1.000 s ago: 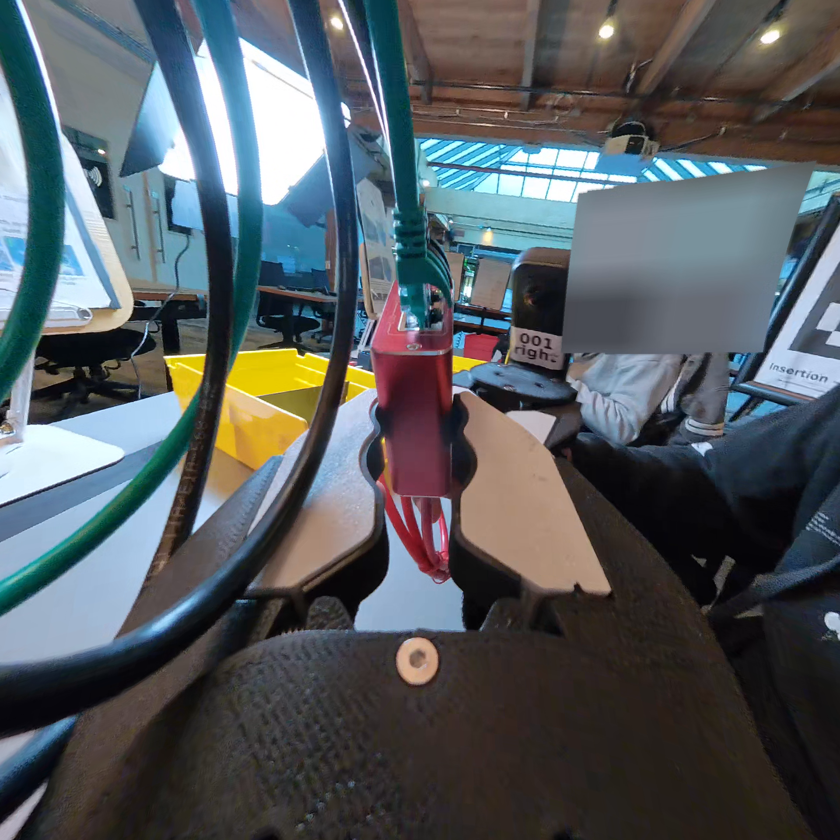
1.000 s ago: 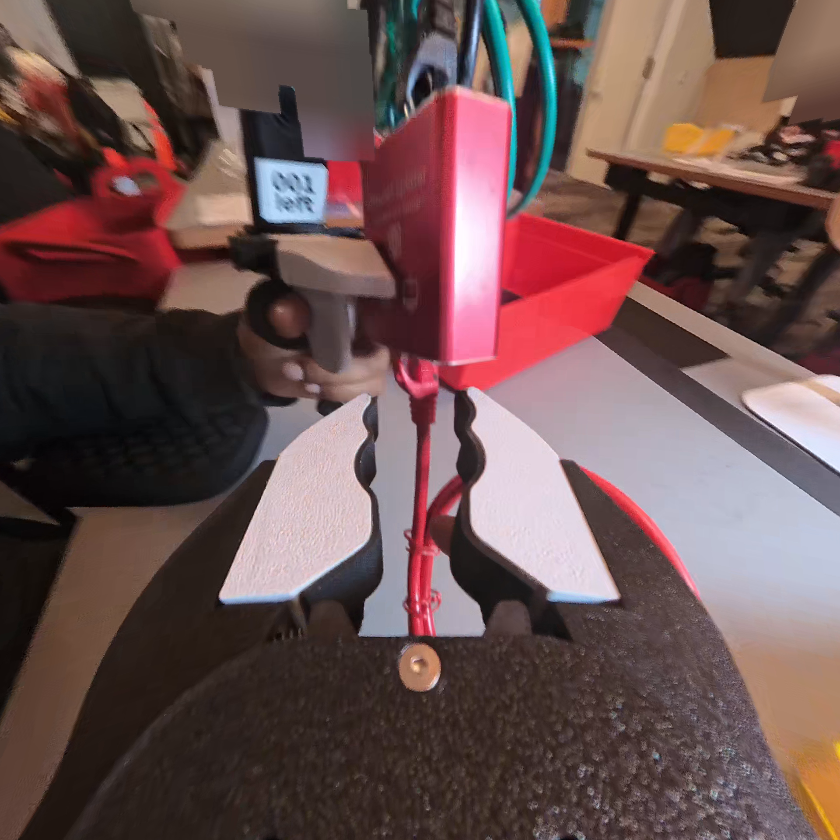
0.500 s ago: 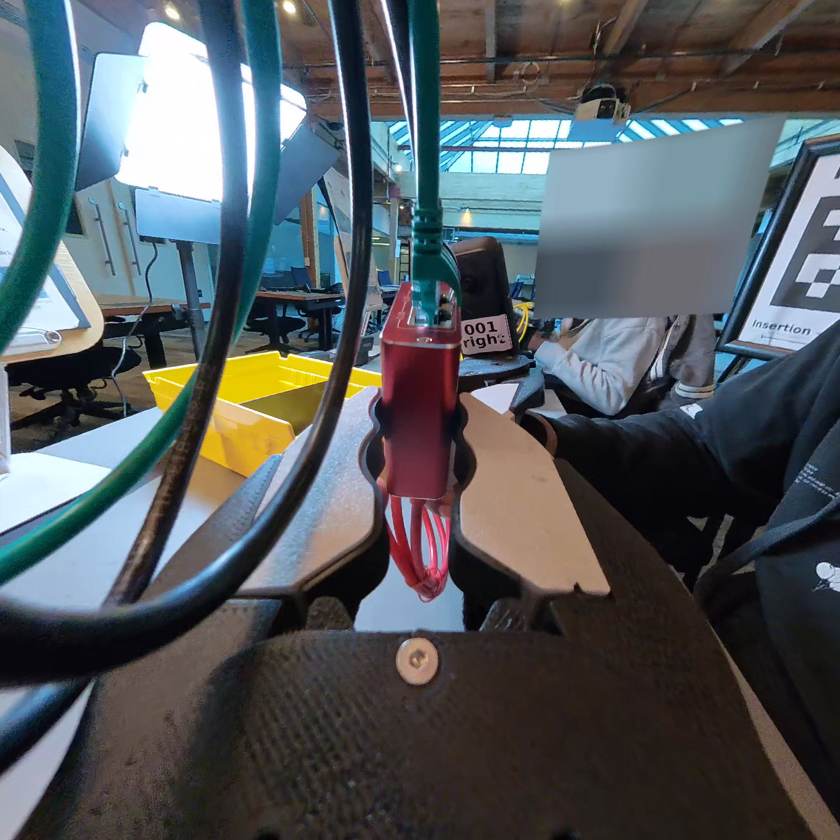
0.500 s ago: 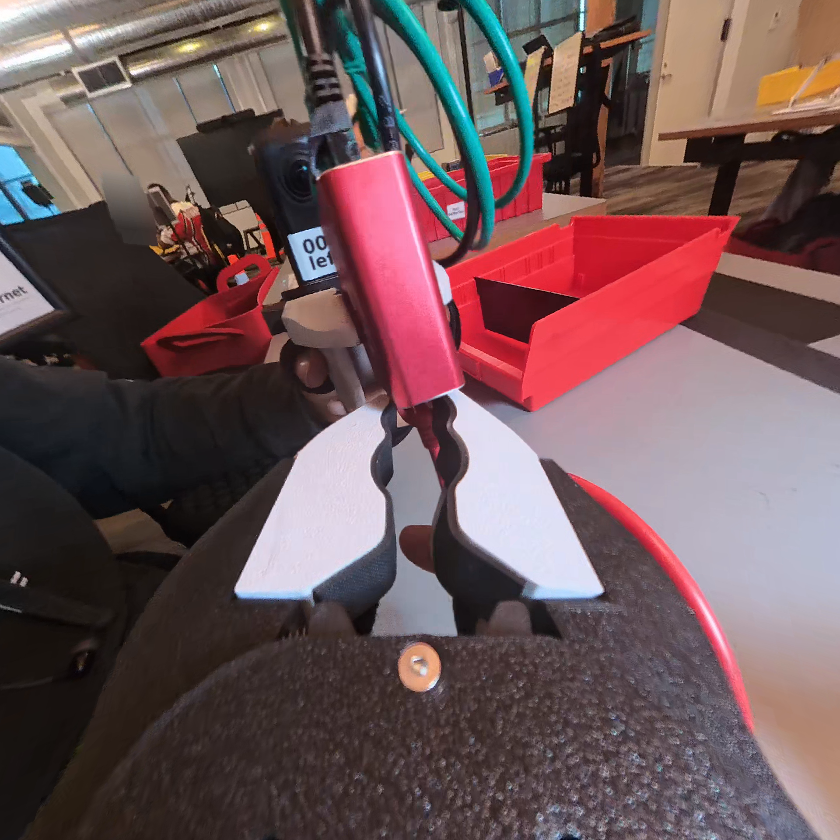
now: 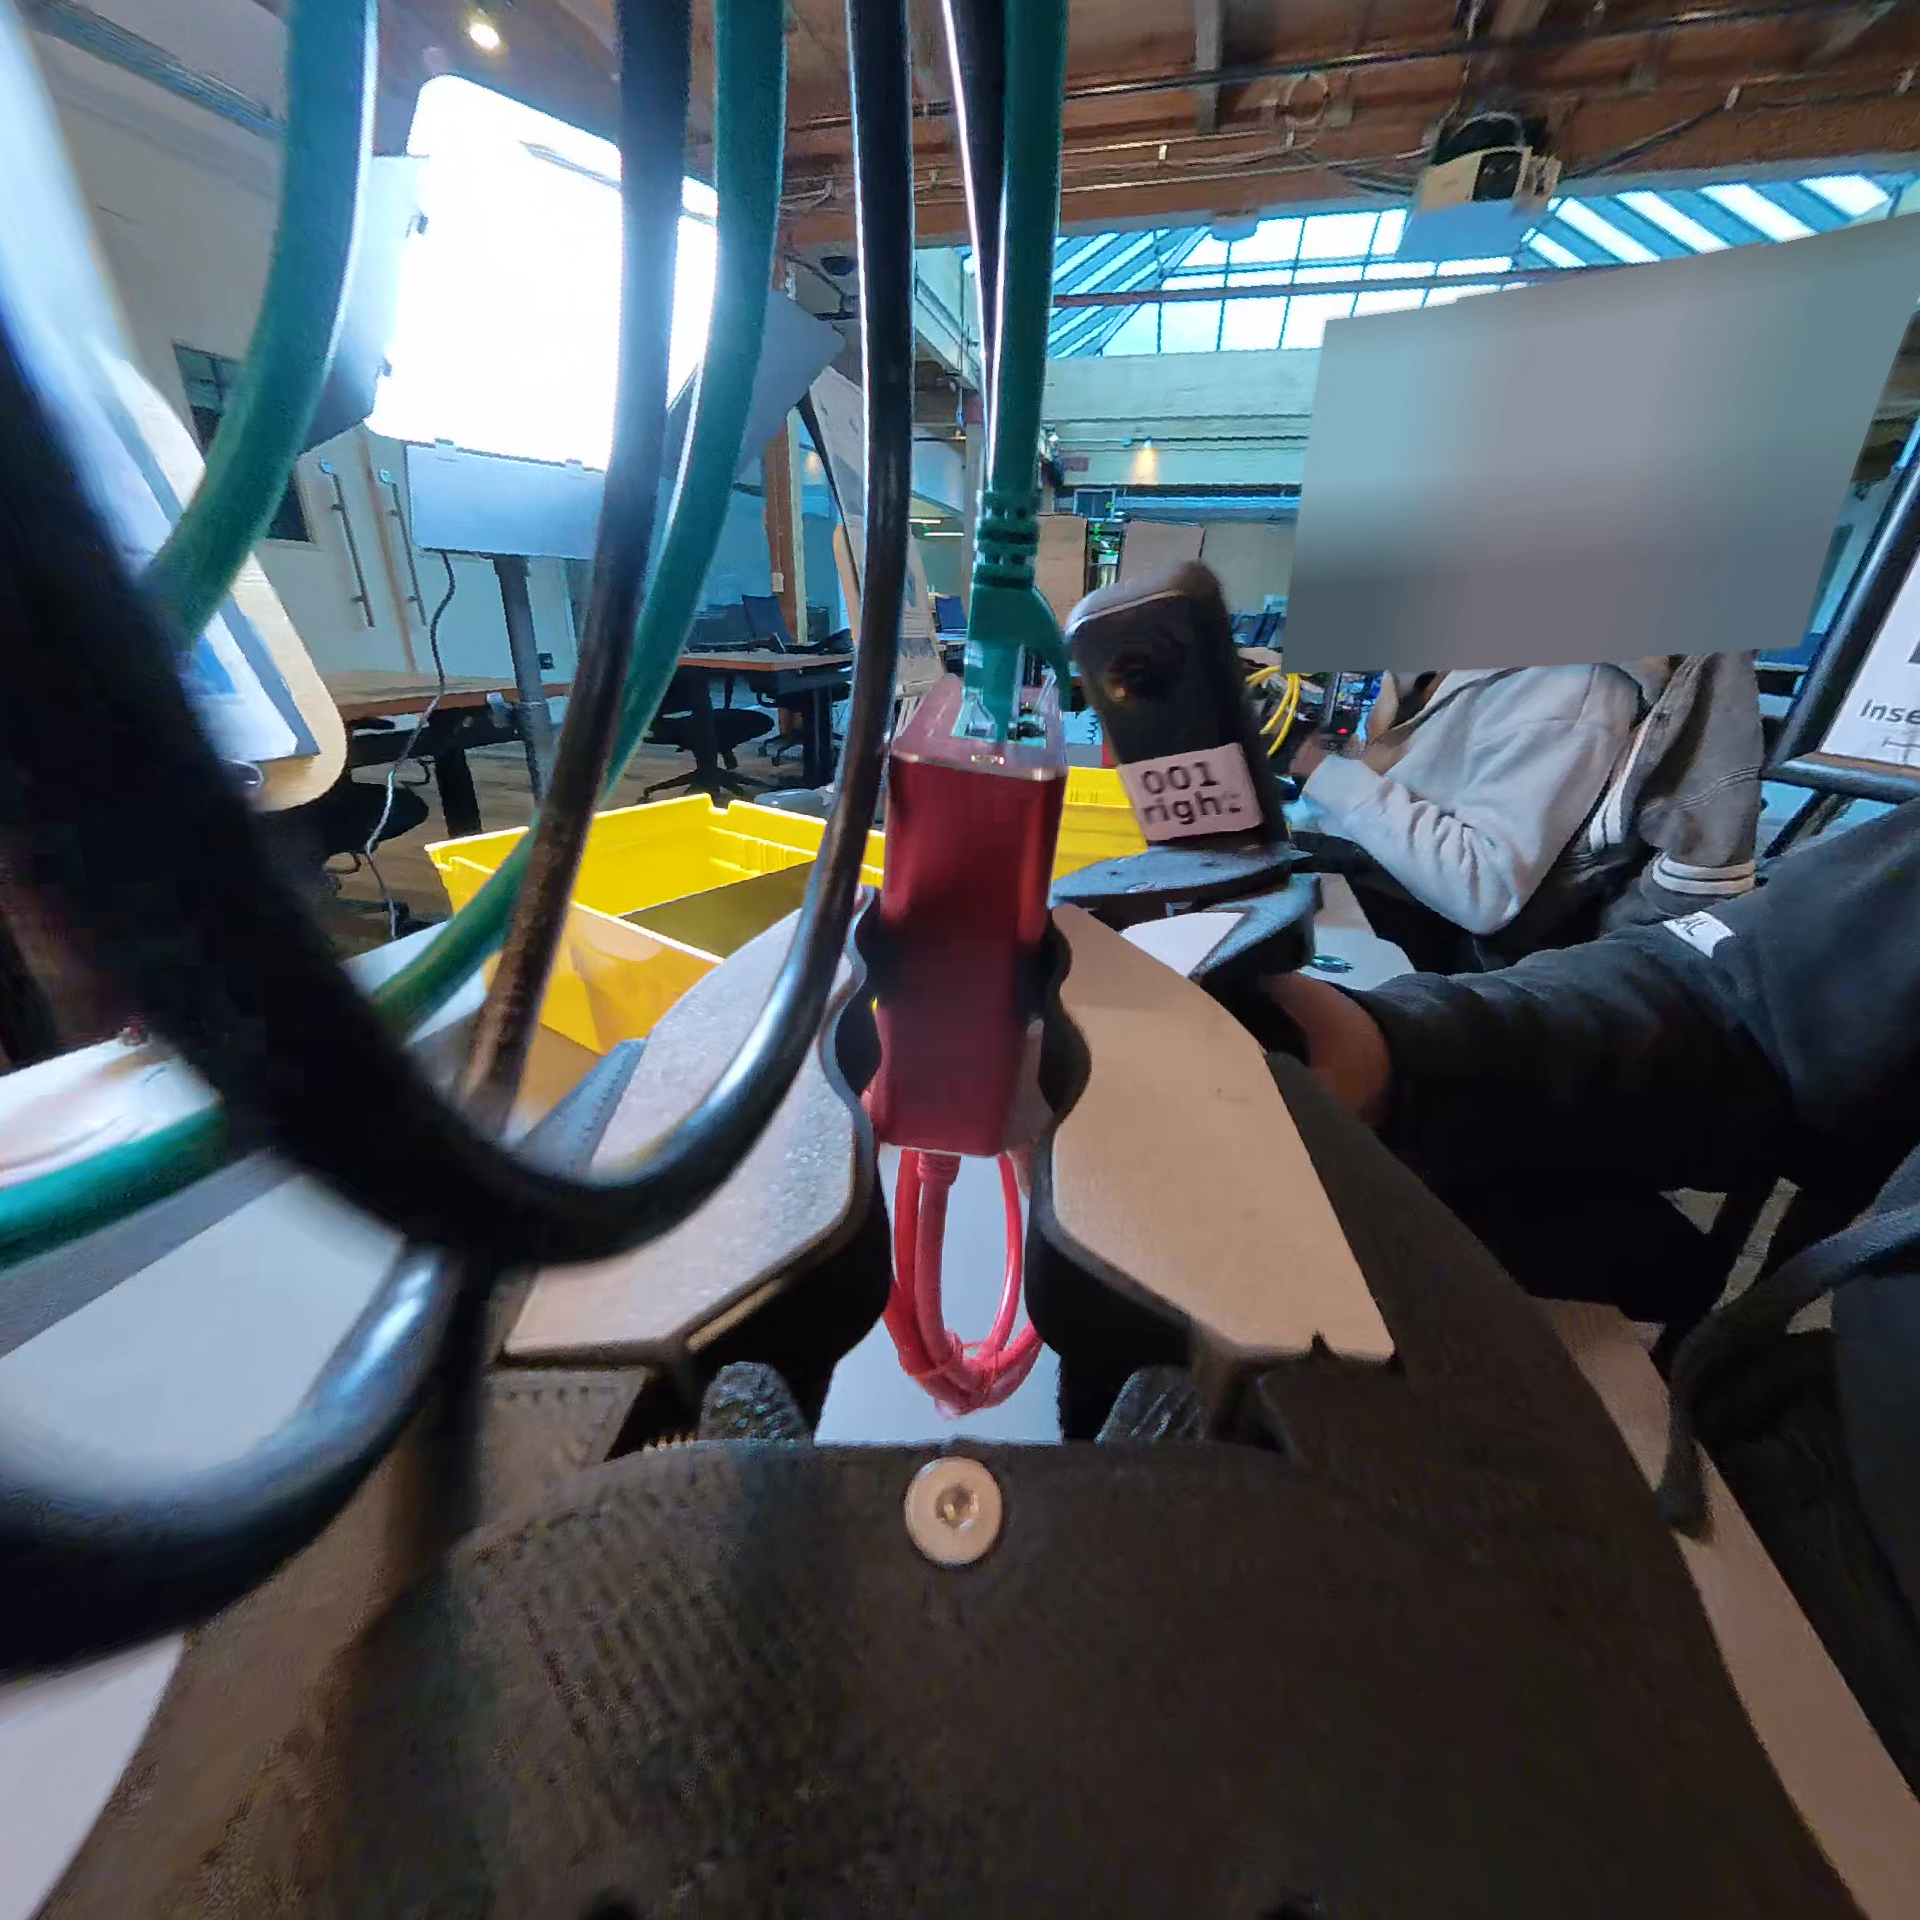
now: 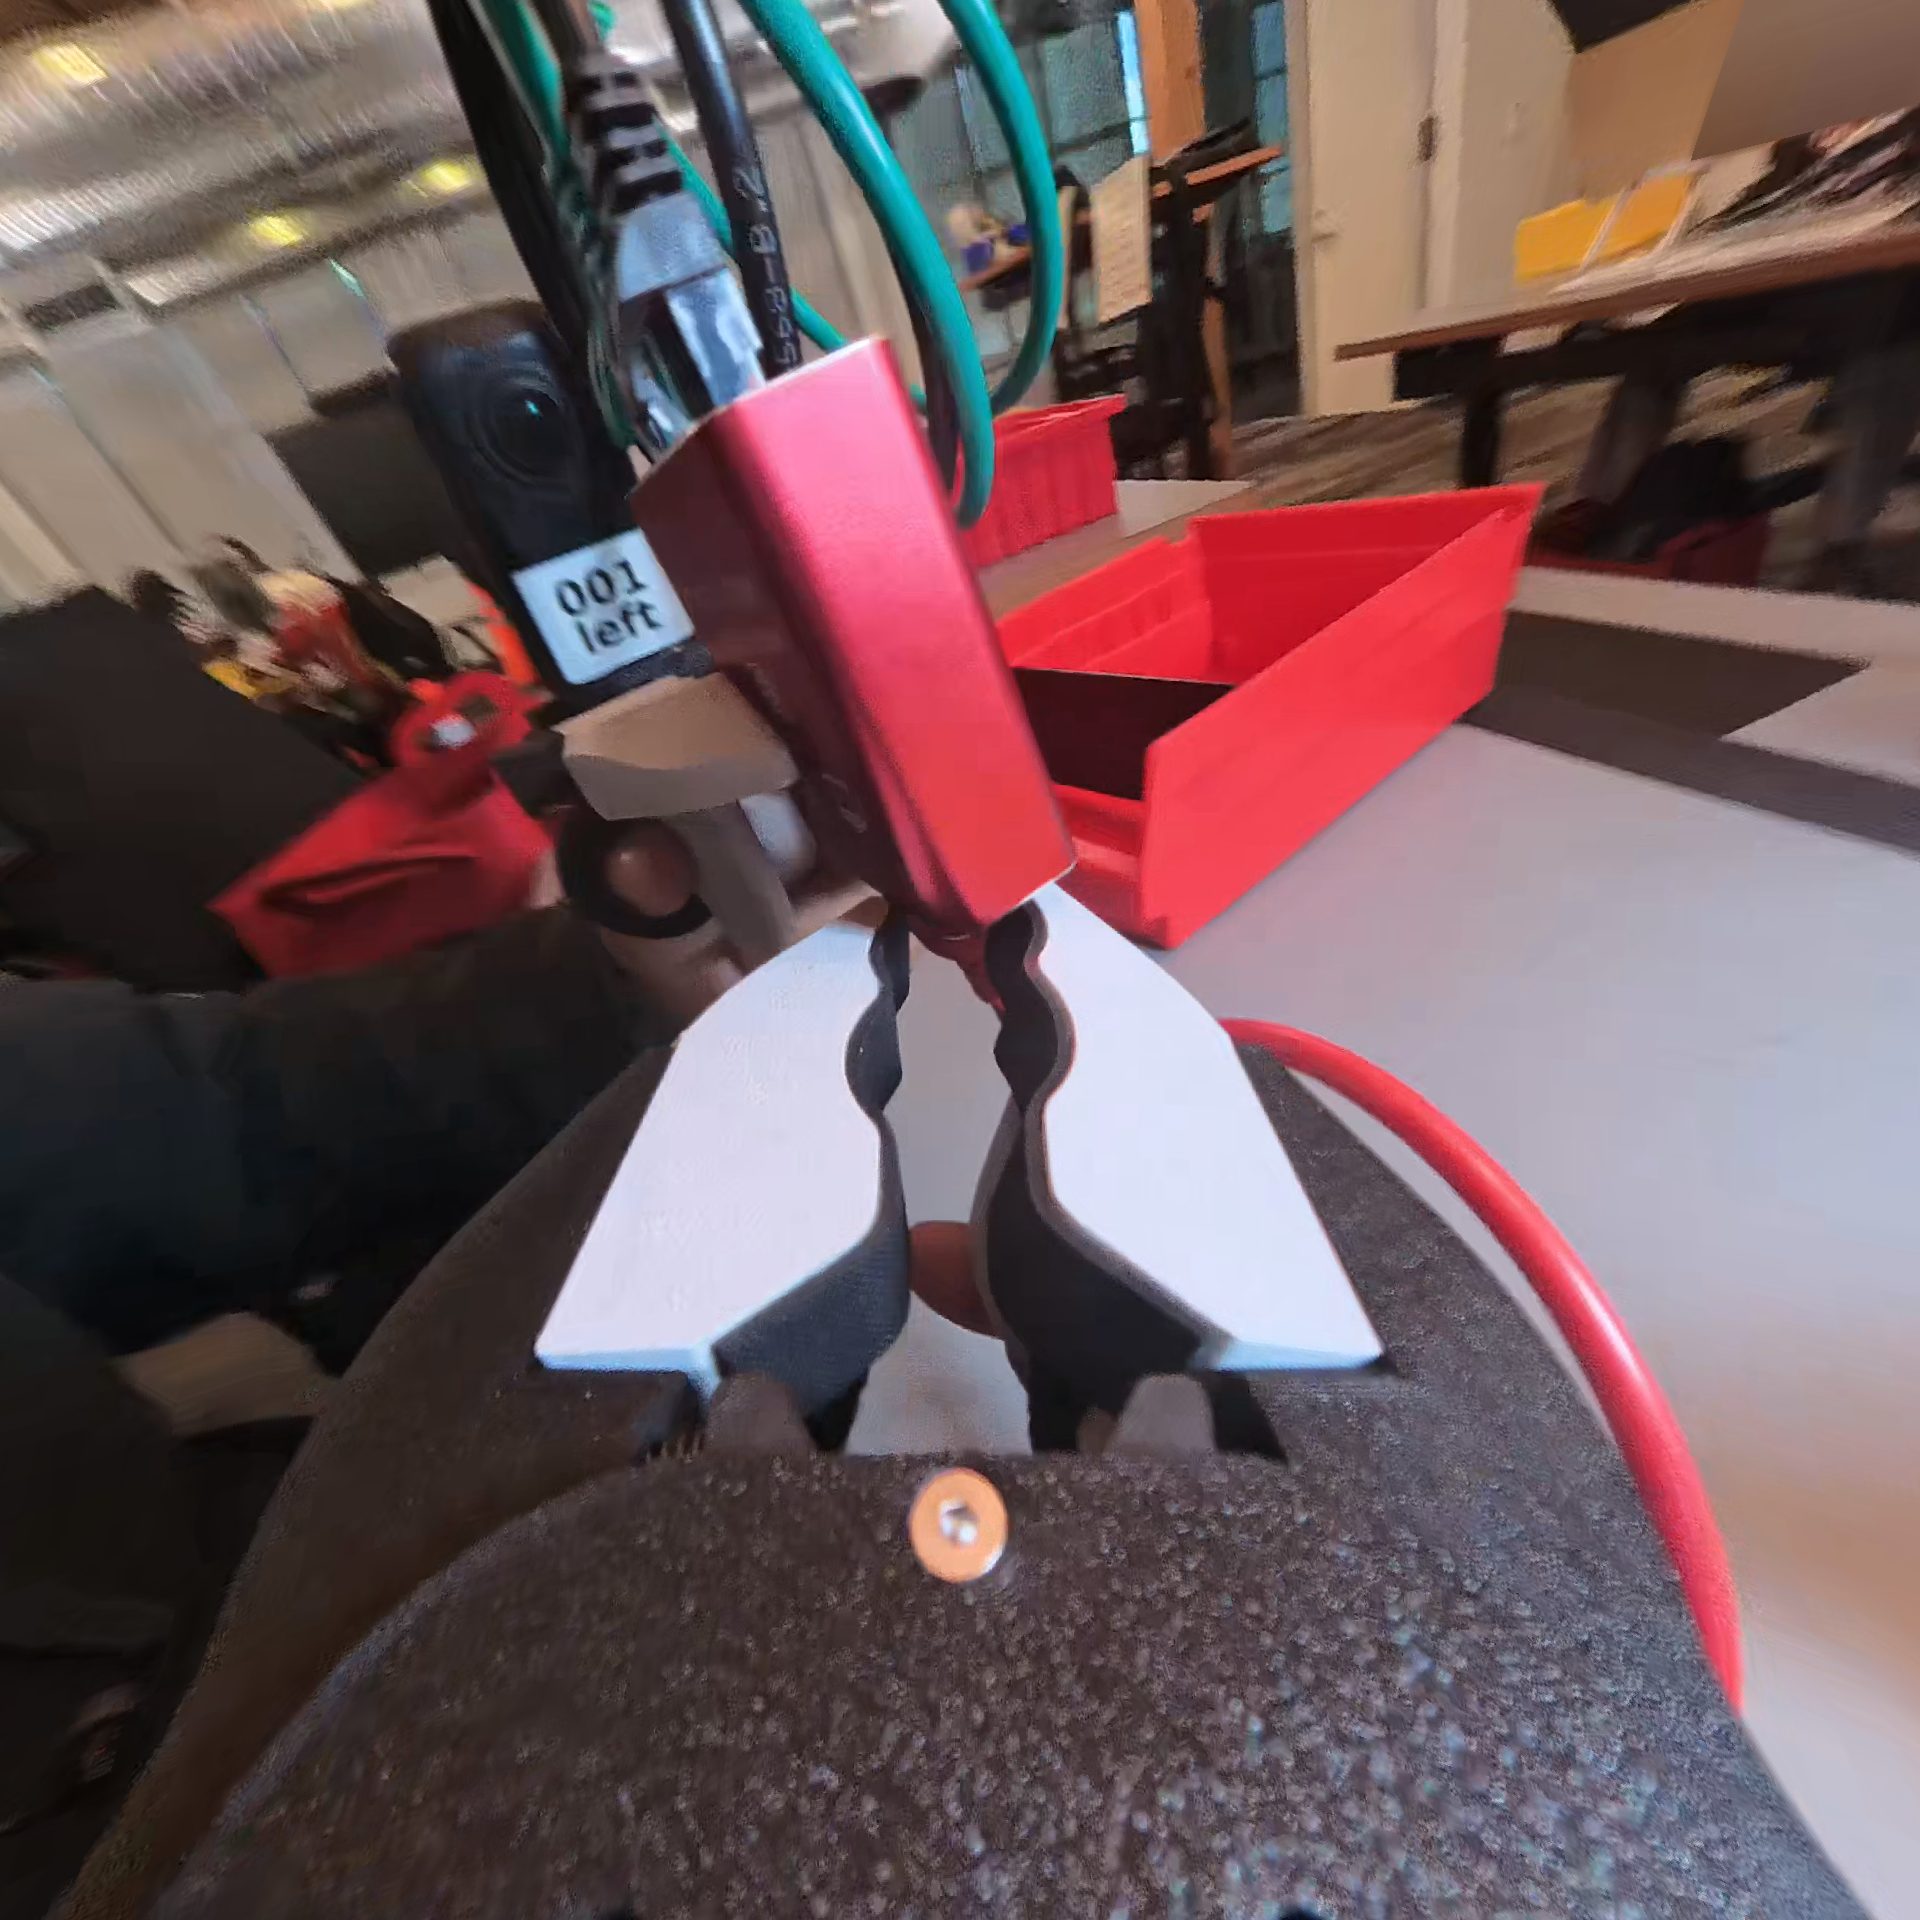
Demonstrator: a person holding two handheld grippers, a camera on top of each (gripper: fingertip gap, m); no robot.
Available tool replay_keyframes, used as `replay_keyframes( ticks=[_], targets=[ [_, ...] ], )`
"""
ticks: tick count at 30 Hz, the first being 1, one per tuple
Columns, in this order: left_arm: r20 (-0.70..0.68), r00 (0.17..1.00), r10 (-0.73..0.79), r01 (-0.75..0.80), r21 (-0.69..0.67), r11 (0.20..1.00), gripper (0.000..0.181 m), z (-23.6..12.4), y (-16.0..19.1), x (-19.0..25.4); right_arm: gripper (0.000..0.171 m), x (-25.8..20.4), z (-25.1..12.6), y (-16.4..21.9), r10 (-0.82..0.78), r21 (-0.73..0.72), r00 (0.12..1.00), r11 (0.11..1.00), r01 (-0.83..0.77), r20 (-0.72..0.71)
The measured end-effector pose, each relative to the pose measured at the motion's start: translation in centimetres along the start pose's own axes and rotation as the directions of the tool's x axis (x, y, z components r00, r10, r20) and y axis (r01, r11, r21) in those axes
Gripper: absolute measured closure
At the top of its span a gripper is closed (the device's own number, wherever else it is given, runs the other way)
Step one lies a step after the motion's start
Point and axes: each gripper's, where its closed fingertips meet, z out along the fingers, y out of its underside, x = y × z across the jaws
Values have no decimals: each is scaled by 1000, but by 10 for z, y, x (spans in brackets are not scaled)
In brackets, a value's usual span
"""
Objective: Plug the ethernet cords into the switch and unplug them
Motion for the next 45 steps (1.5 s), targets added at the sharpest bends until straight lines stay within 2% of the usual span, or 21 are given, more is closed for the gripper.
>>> replay_keyframes(
  ticks=[2,5,6,7,8,9,10,11,14,18,23,28,32,35,37,39,42,44,45],
  targets=[
    [-8,1000,24,-24,-1,1000,157,1,-2,4,156,-5,0,1,69,11,996,998,-69,64],
    [-39,999,-6,7,23,1000,155,2,-4,7,156,-8,-1,2,30,19,996,999,-31,81],
    [-101,995,-18,27,85,996,154,1,-15,16,157,7,3,17,-15,-64,1000,998,15,-7],
    [-239,967,-90,139,197,970,155,-4,-44,35,157,24,3,33,-140,-126,985,984,127,-98],
    [-280,956,-87,159,245,956,155,-7,-65,44,157,18,3,39,-153,-126,986,981,145,-60],
    [-196,981,2,50,259,965,154,-7,-74,43,157,4,2,26,-137,-62,990,989,136,-18],
    [-111,991,80,-51,244,968,154,-10,-75,36,157,-6,1,8,-191,-8,981,982,191,-15],
    [-81,994,72,-52,226,973,154,-14,-73,27,157,-16,0,-9,-222,32,975,975,222,1],
    [-11,998,-55,57,219,974,154,-31,-60,-10,157,-27,-8,-29,-180,16,980,984,180,80],
    [105,989,-106,90,147,985,155,-40,-35,-46,156,-11,-37,-44,-118,20,990,993,116,81],
    [211,974,-84,93,-33,995,155,-31,9,-66,157,36,-91,-94,-176,-3,979,984,177,-103],
    [189,982,-16,54,-199,978,155,-13,44,-56,157,121,-133,-123,-259,-186,912,960,207,-319],
    [161,987,-2,48,-282,958,155,-3,66,-47,157,211,-156,-108,-280,-339,850,932,130,-445],
    [149,989,22,28,-325,945,155,0,75,-44,157,272,-178,-63,-265,-480,807,877,-26,-527],
    [151,988,34,21,-346,938,155,0,79,-44,156,306,-202,-34,-352,-596,718,796,-109,-600],
    [162,986,33,30,-372,928,155,-1,83,-45,145,316,-220,-28,-441,-653,639,747,-128,-630],
    [158,987,20,47,-408,912,156,-1,90,-46,123,302,-228,-52,-499,-642,547,761,-95,-672],
    [162,987,-1,73,-443,894,156,-1,97,-46,121,275,-219,-77,-566,-638,490,770,26,-663],
    [159,987,-13,87,-465,881,156,-1,101,-45,123,254,-202,-84,-575,-619,519,778,106,-632]
  ],
)
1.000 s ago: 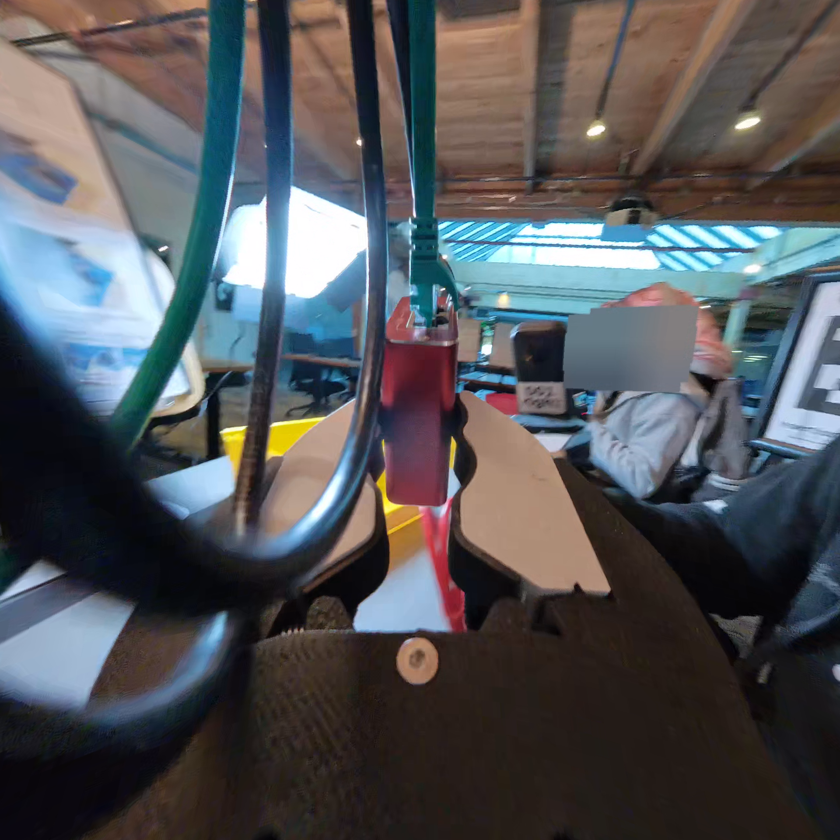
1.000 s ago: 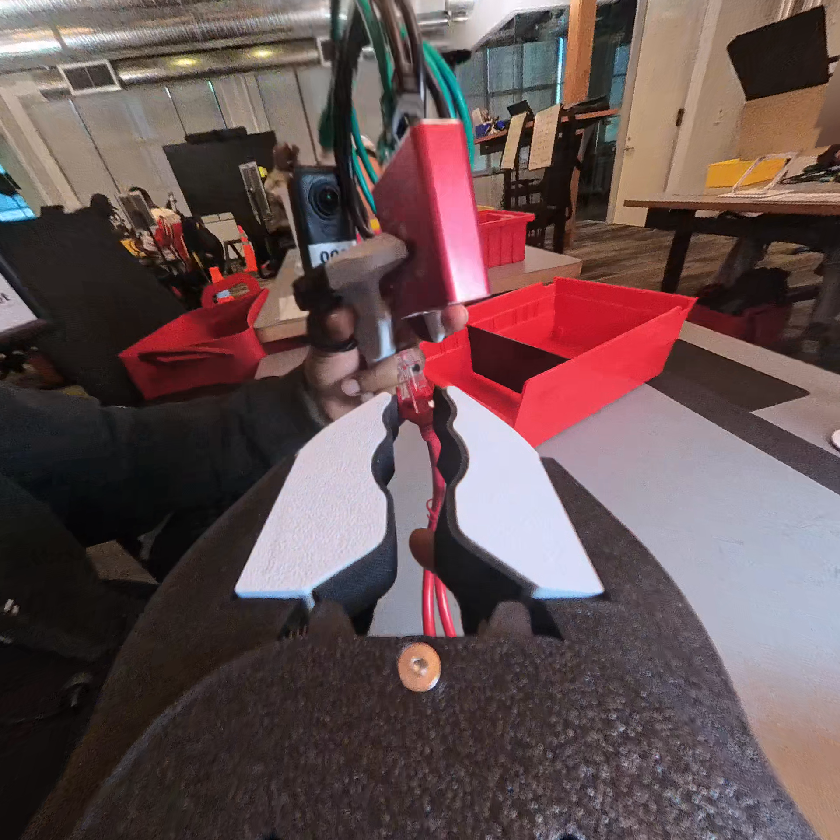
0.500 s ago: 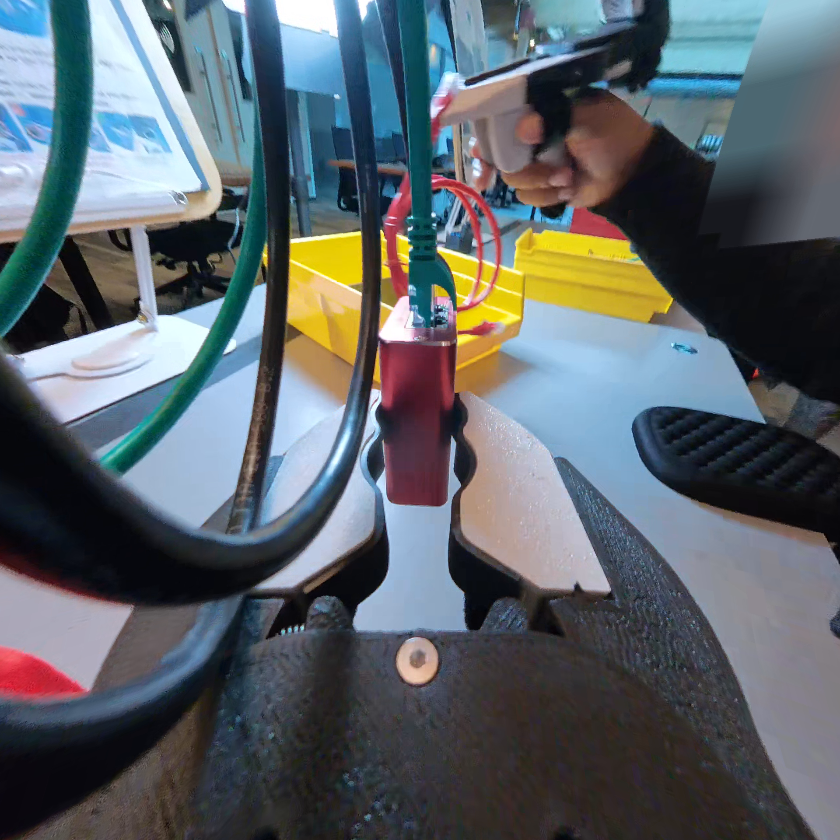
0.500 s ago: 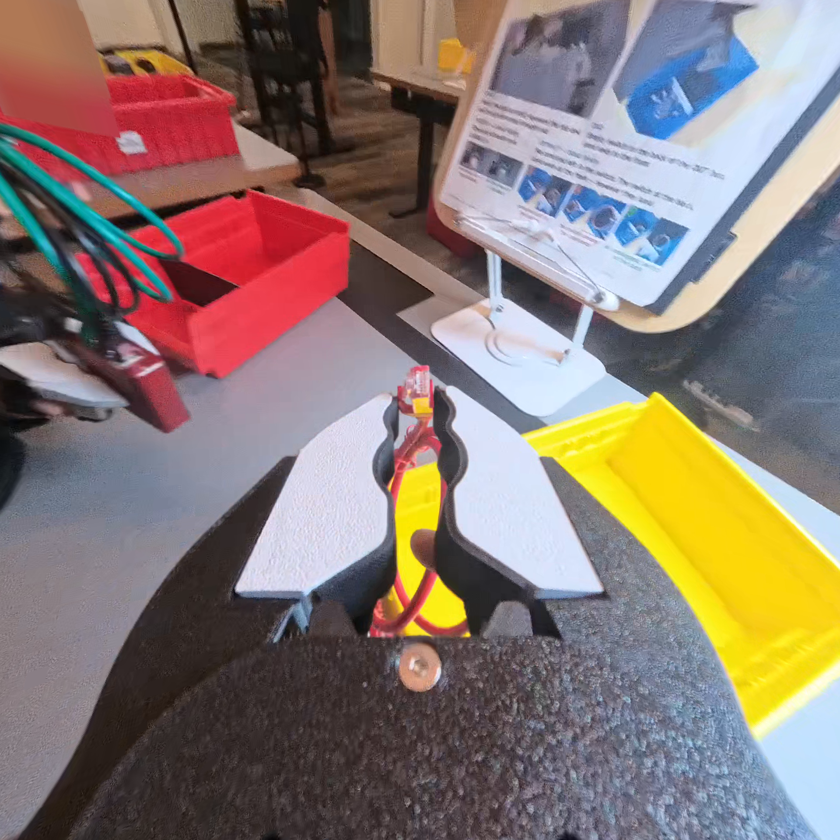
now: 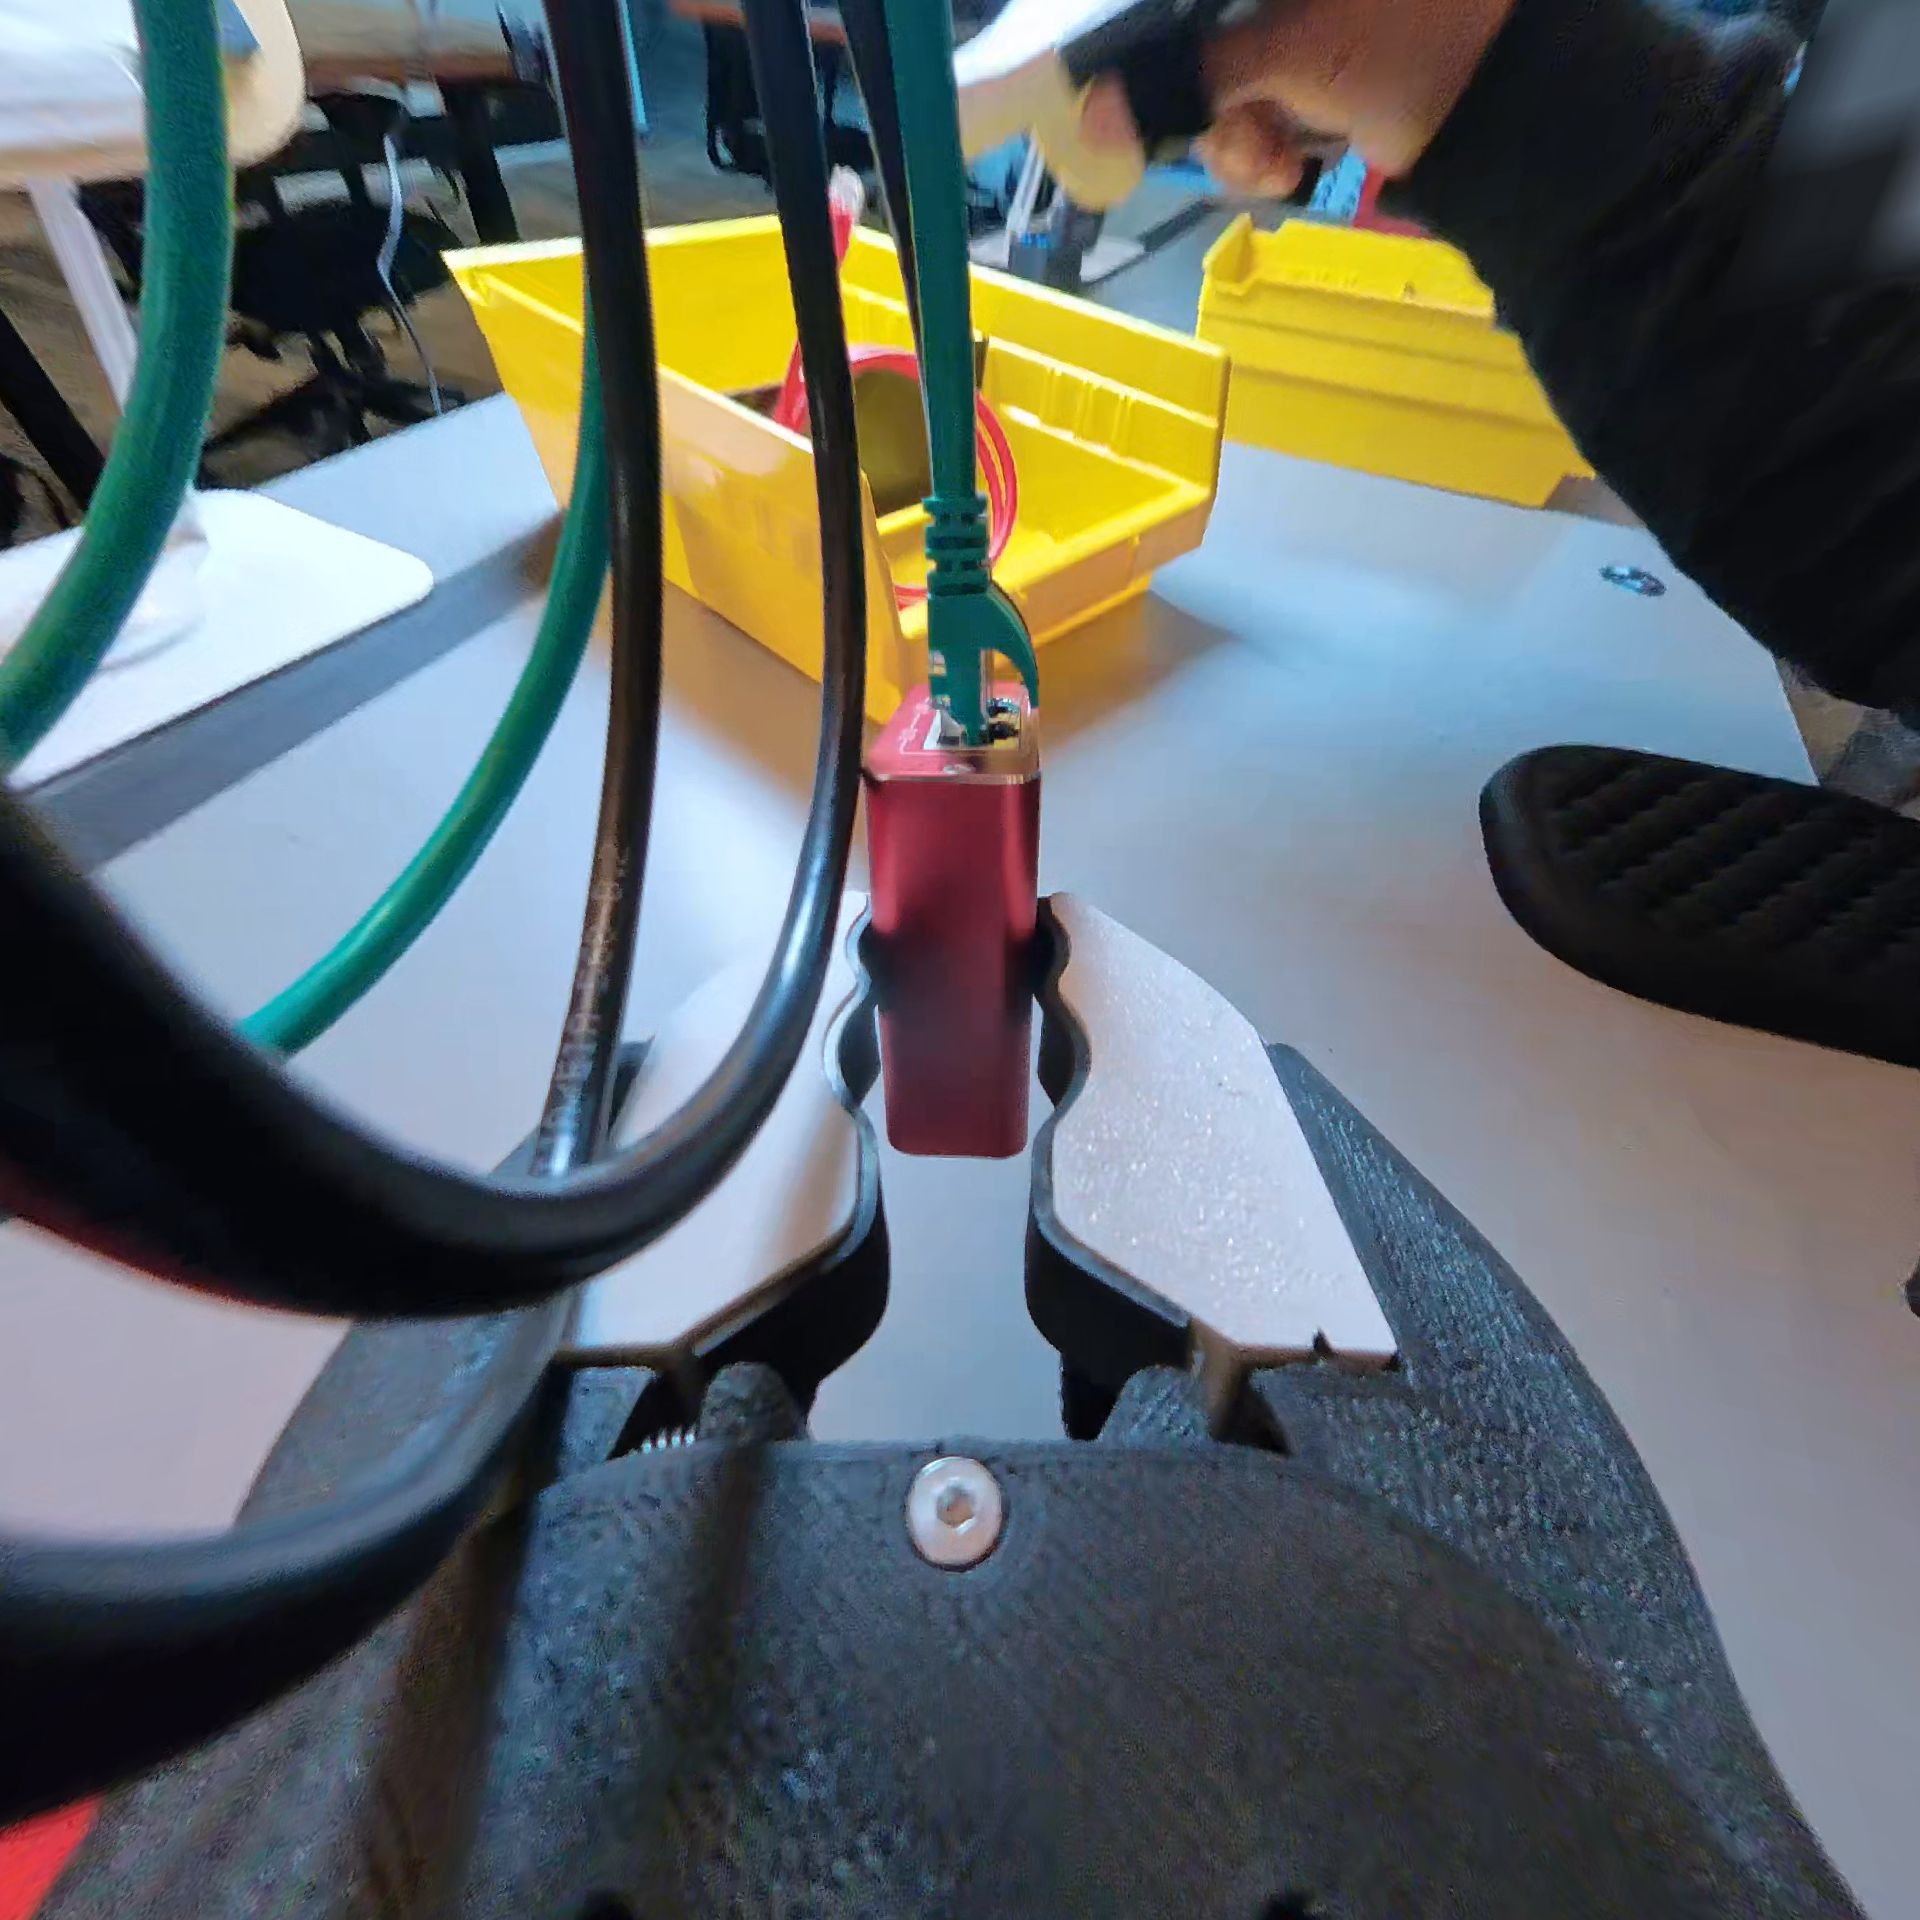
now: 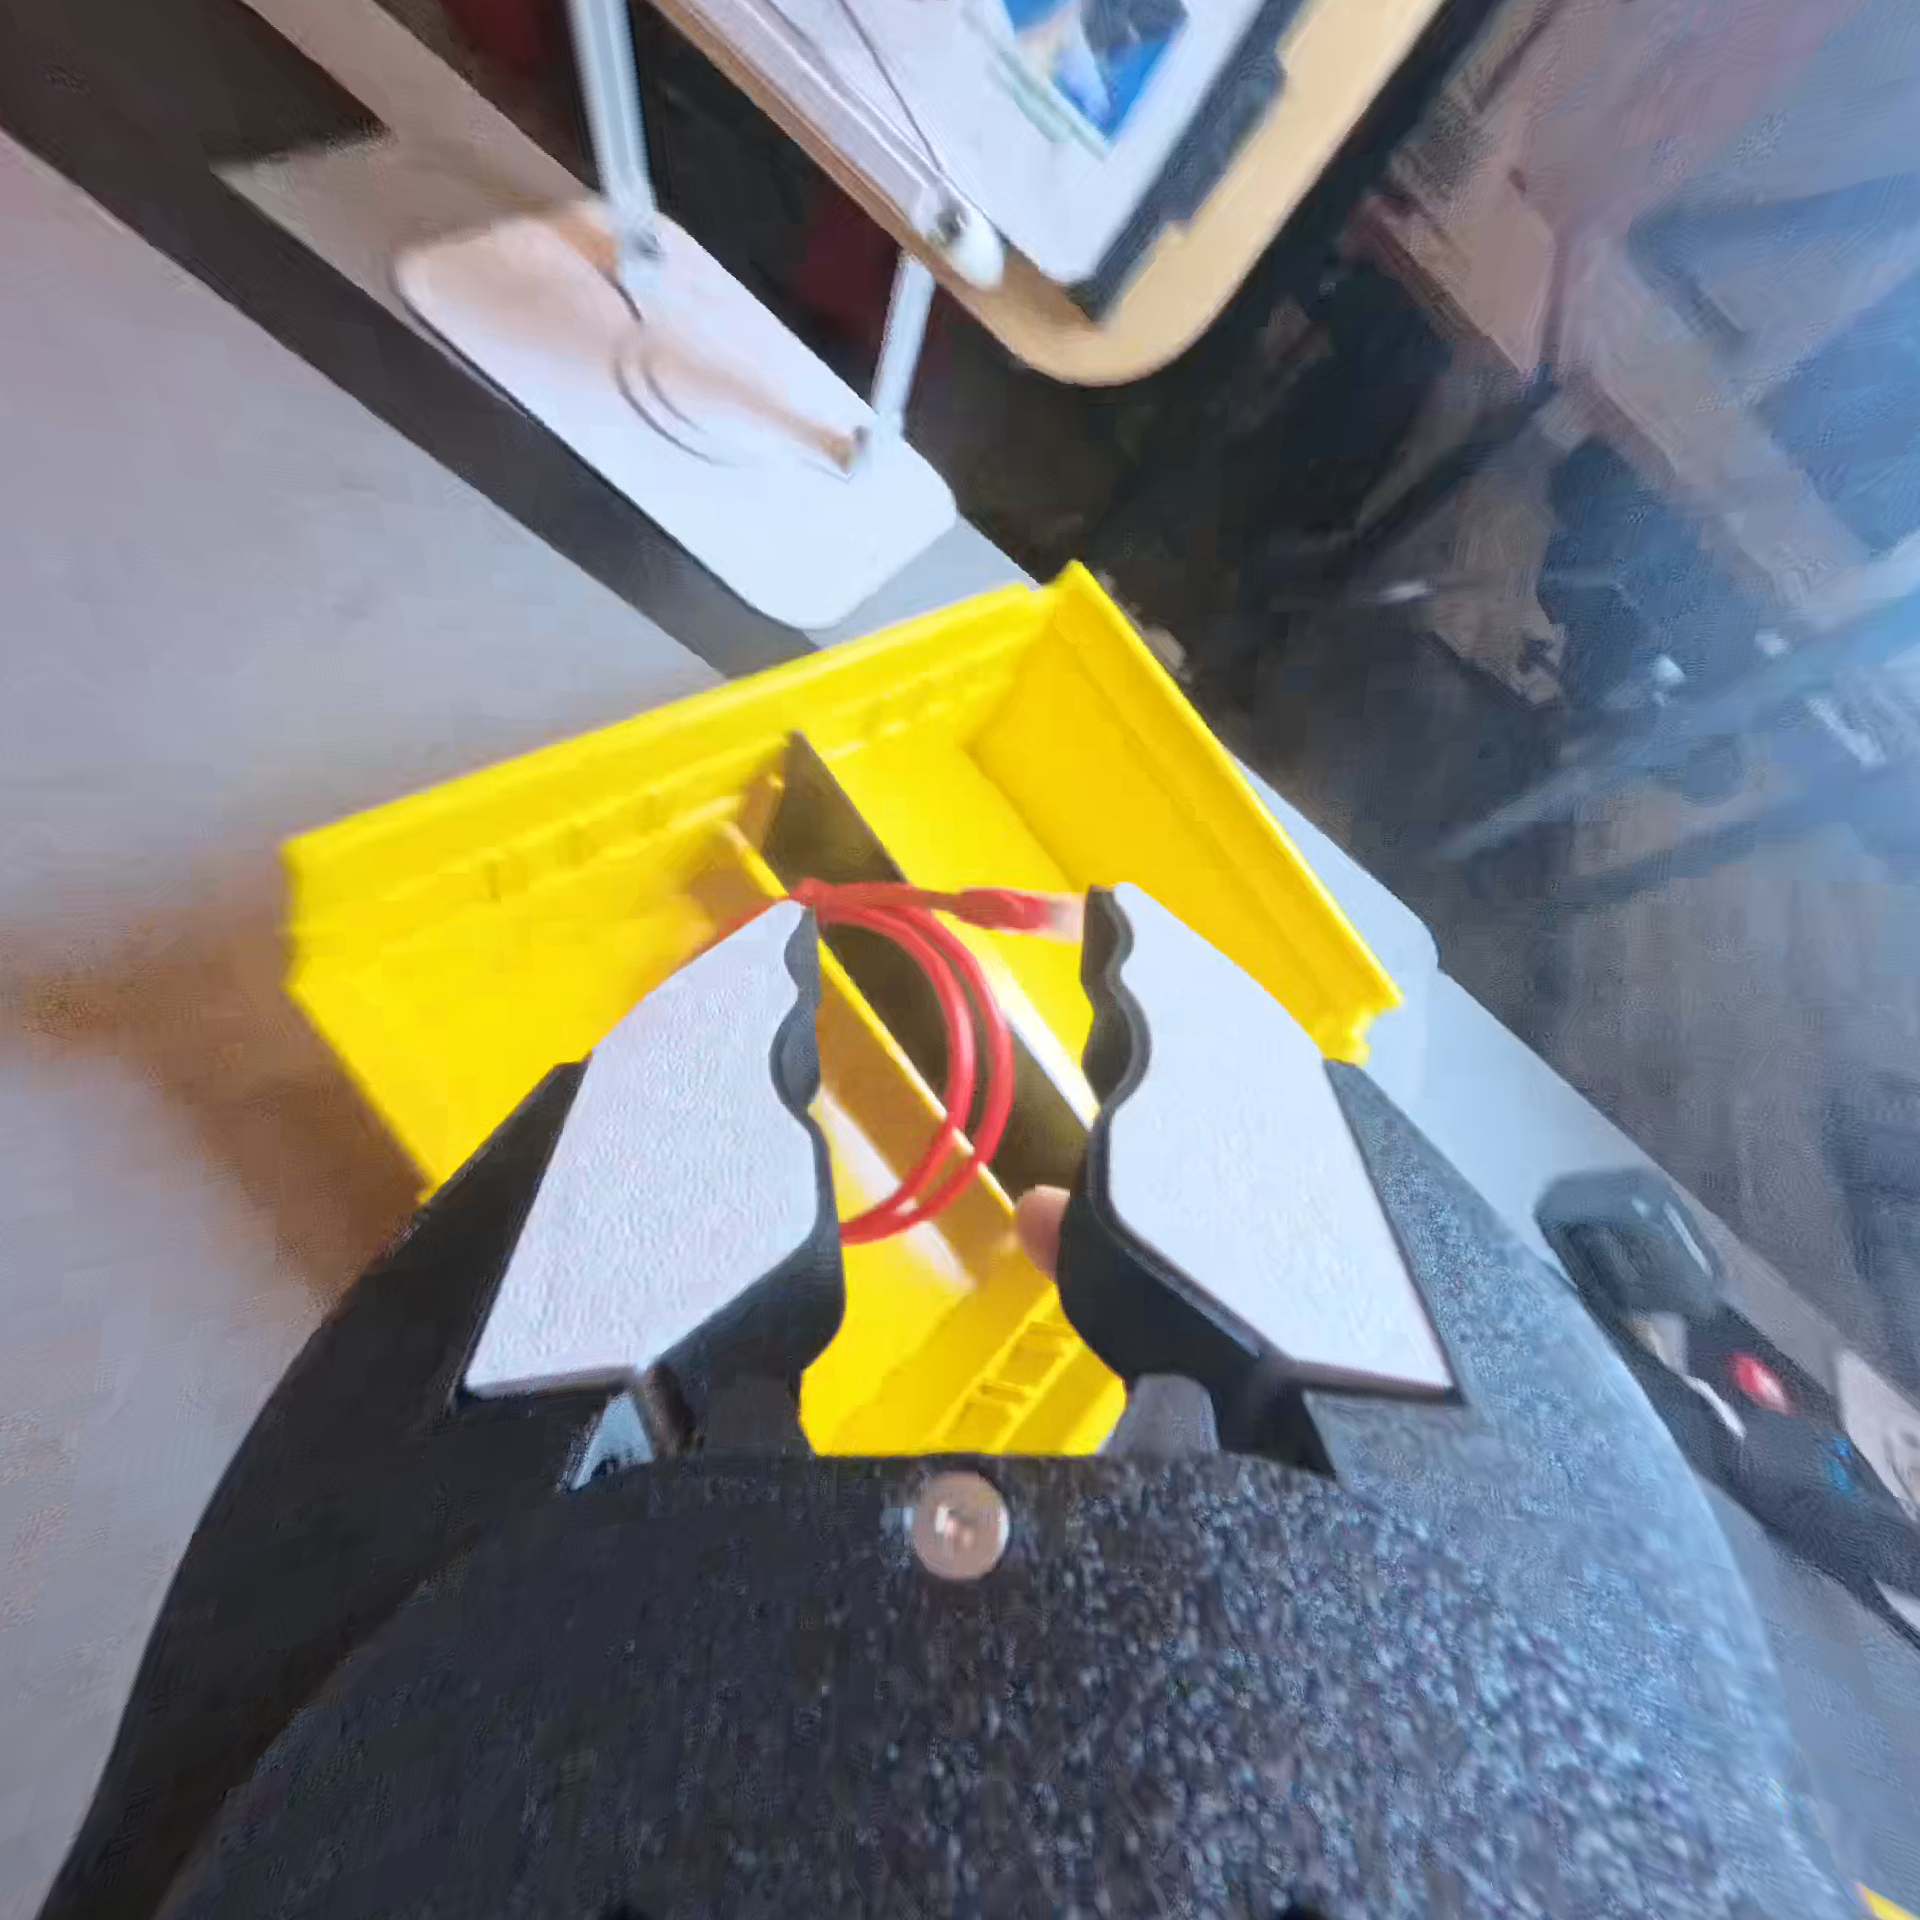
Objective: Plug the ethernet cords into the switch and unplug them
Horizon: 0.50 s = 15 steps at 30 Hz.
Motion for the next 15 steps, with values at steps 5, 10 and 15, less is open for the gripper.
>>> replay_keyframes(
  ticks=[5,10,15],
  targets=[
    [-58,998,-31,21,-161,987,155,6,24,10,122,-175,-50,-37,-135,214,820,977,16,556],
    [-149,989,-20,-7,-182,983,155,5,25,27,123,-273,-50,-23,-121,194,578,979,-67,807],
    [-212,976,-52,39,-65,997,155,-8,3,28,150,-288,-63,-34,-6,123,300,919,-375,954]
  ],
)
